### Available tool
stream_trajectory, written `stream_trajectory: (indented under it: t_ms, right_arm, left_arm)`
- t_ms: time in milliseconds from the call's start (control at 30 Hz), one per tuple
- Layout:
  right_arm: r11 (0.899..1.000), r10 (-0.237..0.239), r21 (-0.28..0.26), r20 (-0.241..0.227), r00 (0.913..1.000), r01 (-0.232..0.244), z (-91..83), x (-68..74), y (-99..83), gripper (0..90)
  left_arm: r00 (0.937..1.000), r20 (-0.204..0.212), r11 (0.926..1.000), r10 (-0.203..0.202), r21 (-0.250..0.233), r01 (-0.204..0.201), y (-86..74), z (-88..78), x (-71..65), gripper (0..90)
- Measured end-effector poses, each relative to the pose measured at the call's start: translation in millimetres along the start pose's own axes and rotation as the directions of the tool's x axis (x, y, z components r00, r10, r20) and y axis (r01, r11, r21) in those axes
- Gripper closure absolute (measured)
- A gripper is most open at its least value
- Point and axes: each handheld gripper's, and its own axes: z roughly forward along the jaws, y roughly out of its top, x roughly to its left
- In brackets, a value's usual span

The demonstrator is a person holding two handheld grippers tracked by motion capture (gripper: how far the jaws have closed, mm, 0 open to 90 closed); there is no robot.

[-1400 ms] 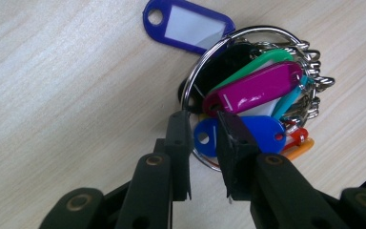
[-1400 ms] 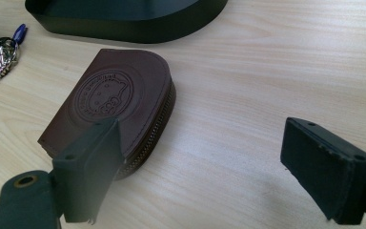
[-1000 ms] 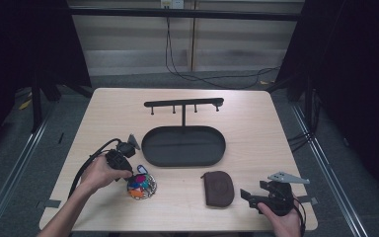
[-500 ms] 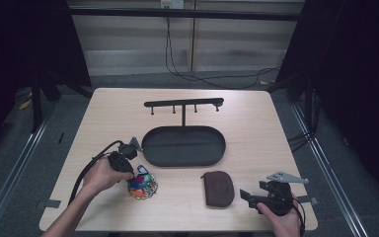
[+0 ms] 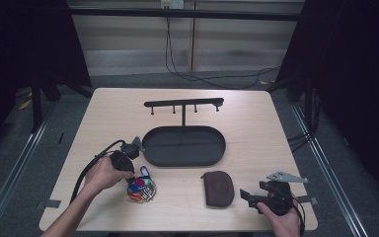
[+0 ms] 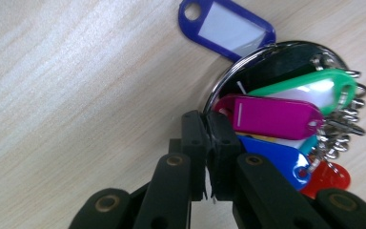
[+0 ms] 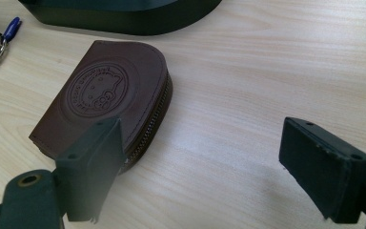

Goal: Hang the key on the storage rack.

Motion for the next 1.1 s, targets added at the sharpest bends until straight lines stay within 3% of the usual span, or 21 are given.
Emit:
stream_trajectory:
  t_ms: [100, 400, 633, 867, 1000, 1100]
  right_arm:
    - [1.0, 0.002, 0.003, 0.0, 1.0, -0.002, 0.2, 0.1, 0.0, 15.3]
    - [1.0, 0.0, 0.002, 0.001, 1.0, 0.0, 0.1, 0.1, -0.1, 15.3]
    - [1.0, -0.001, 0.003, 0.001, 1.0, 0.001, 0.0, 0.1, 0.0, 15.4]
    - [1.0, 0.001, 0.001, 0.002, 1.0, -0.001, -0.1, 0.1, 0.0, 15.4]
    - [1.0, -0.001, 0.0, -0.003, 1.0, 0.001, -0.5, -0.1, -0.1, 14.9]
    - [1.0, -0.001, -0.001, -0.005, 1.0, 0.001, -0.8, -0.1, 0.0, 14.6]
  left_arm:
    - [0.9997, 0.025, 0.9998, 0.003, -0.02, -0.002, -1.3, -7.3, 0.7, 87.4]
    - [0.9993, 0.035, 0.9991, 0.01, -0.041, -0.009, -2.5, -24.1, -5.3, 87.6]
    - [0.9959, 0.063, 0.9959, 0.065, -0.067, -0.061, -2.9, -43.4, -13.5, 87.8]
    - [0.9962, 0.053, 0.9953, 0.069, -0.071, -0.065, -1.3, -54.1, -23.7, 88.0]
    - [0.9938, 0.054, 0.9927, 0.097, -0.077, -0.092, -0.4, -59.5, -27.6, 88.0]
    - [0.9885, 0.054, 0.9875, 0.141, -0.078, -0.137, 0.3, -66.5, -34.0, 88.1]
